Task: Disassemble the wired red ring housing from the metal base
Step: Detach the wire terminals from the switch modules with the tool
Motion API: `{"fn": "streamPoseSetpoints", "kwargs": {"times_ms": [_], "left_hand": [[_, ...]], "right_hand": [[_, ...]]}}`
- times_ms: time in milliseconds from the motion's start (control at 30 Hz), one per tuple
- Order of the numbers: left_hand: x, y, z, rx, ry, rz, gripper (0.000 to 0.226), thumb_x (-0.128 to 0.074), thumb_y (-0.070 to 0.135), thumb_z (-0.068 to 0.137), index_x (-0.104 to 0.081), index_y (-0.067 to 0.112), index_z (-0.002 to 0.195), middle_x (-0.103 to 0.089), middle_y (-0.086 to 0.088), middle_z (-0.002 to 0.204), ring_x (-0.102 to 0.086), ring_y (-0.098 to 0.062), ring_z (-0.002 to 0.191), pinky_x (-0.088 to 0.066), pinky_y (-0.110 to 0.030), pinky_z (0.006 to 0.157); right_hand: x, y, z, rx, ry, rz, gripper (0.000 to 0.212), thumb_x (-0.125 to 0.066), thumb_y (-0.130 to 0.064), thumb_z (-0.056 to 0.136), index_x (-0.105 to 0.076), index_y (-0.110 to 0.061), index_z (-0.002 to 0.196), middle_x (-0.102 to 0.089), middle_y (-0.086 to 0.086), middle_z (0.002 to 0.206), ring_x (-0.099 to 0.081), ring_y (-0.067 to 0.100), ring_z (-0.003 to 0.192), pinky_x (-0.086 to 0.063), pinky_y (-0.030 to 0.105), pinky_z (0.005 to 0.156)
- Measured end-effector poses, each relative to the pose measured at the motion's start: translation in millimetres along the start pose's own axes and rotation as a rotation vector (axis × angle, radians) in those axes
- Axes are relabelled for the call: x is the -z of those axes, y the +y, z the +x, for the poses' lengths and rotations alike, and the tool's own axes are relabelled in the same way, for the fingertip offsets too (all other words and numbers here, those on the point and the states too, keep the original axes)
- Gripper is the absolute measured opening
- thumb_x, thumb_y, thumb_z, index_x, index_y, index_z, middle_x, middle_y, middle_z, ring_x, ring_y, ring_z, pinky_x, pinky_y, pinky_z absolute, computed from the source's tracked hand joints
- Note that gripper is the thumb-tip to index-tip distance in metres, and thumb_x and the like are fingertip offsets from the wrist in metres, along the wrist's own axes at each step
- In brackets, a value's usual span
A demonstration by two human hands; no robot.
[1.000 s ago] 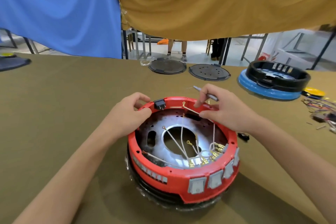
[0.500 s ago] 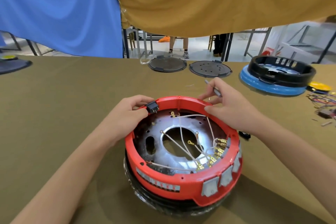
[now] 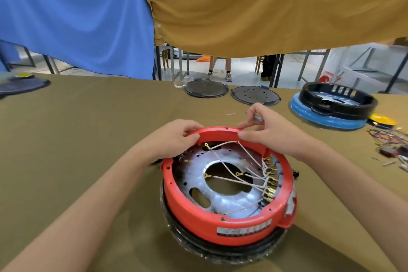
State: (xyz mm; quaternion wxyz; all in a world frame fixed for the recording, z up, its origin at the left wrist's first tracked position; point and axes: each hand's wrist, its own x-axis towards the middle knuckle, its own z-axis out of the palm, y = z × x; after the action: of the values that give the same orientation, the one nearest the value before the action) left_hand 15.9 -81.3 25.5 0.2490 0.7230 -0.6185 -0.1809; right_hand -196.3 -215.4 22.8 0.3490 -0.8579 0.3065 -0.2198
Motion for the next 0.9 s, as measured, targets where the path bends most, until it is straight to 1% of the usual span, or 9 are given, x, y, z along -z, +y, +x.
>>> {"fn": "streamPoseSetpoints", "kwargs": {"times_ms": [133,233,367,400,533,633,700,800,900], "left_hand": [[-3,0,-3,0.022,0.077,0.155,0.030,-0.047,0.015,0.100,-0.061,0.020,0.127,-0.065,0.002,0.125,-0.059,-0.018,0.113,-0.044,-0.035,0.100],[0,10,-15,0.084,0.091,0.347,0.036,-0.046,0.017,0.096,-0.054,0.024,0.130,-0.063,-0.002,0.128,-0.058,-0.024,0.113,-0.045,-0.032,0.092],[11,27,-43,0.217,-0.074,0.406,0.041,-0.054,0.029,0.086,-0.048,0.025,0.126,-0.065,0.001,0.085,-0.064,-0.017,0.058,-0.051,-0.025,0.056],[13,30,-48,0.248,-0.124,0.454,0.040,-0.054,0.031,0.085,-0.048,0.025,0.123,-0.065,0.001,0.079,-0.065,-0.019,0.055,-0.053,-0.026,0.053],[16,21,-44,0.265,-0.059,0.654,0.047,-0.051,0.049,0.091,-0.049,0.021,0.128,-0.063,-0.004,0.118,-0.062,-0.027,0.106,-0.051,-0.036,0.090],[8,18,-18,0.108,-0.027,0.410,0.051,-0.049,0.047,0.097,-0.044,0.021,0.141,-0.052,-0.003,0.137,-0.053,-0.022,0.122,-0.042,-0.036,0.104],[2,19,-10,0.001,-0.064,0.263,0.044,-0.053,0.033,0.099,-0.046,0.024,0.142,-0.054,0.003,0.136,-0.055,-0.015,0.118,-0.041,-0.028,0.099],[6,8,-13,0.023,-0.029,0.267,0.036,-0.054,0.018,0.094,-0.055,0.027,0.129,-0.064,0.004,0.115,-0.057,-0.014,0.097,-0.040,-0.024,0.081],[17,1,-22,0.096,-0.214,0.376,0.031,-0.051,0.022,0.091,-0.057,0.027,0.122,-0.065,0.005,0.111,-0.060,-0.016,0.097,-0.049,-0.032,0.086]], "right_hand": [[0,7,-12,-0.025,0.007,-0.047,0.039,-0.068,-0.006,0.086,-0.041,-0.034,0.085,-0.068,-0.010,0.112,-0.072,0.009,0.089,-0.063,0.037,0.069],[-2,2,0,0.032,-0.024,-0.045,0.034,-0.067,0.002,0.088,-0.043,-0.022,0.092,-0.070,-0.006,0.113,-0.072,0.012,0.094,-0.062,0.040,0.079],[-2,-7,13,0.081,-0.054,-0.009,0.026,-0.073,-0.014,0.088,-0.047,-0.018,0.091,-0.072,-0.006,0.109,-0.072,0.007,0.094,-0.059,0.039,0.089],[-1,-6,11,0.084,-0.032,-0.014,0.024,-0.073,-0.022,0.088,-0.049,-0.020,0.091,-0.072,-0.006,0.106,-0.071,0.005,0.093,-0.059,0.037,0.088],[3,5,-7,0.040,-0.028,0.071,0.025,-0.072,-0.022,0.088,-0.048,-0.021,0.092,-0.073,-0.007,0.107,-0.071,0.005,0.094,-0.058,0.032,0.081],[-1,5,-9,0.045,-0.042,0.077,0.027,-0.066,-0.002,0.090,-0.044,-0.018,0.092,-0.071,-0.002,0.112,-0.072,0.011,0.094,-0.059,0.030,0.070],[-4,0,-6,0.061,-0.065,0.107,0.026,-0.064,0.003,0.091,-0.043,-0.013,0.093,-0.071,0.003,0.115,-0.072,0.014,0.095,-0.059,0.029,0.070],[-11,-9,1,0.102,-0.161,0.173,0.024,-0.065,0.001,0.092,-0.043,-0.008,0.097,-0.071,0.007,0.119,-0.071,0.019,0.103,-0.059,0.033,0.083],[-22,-13,6,0.171,-0.202,0.219,0.020,-0.065,-0.003,0.093,-0.045,-0.004,0.098,-0.073,0.005,0.114,-0.070,0.014,0.106,-0.056,0.028,0.090]]}}
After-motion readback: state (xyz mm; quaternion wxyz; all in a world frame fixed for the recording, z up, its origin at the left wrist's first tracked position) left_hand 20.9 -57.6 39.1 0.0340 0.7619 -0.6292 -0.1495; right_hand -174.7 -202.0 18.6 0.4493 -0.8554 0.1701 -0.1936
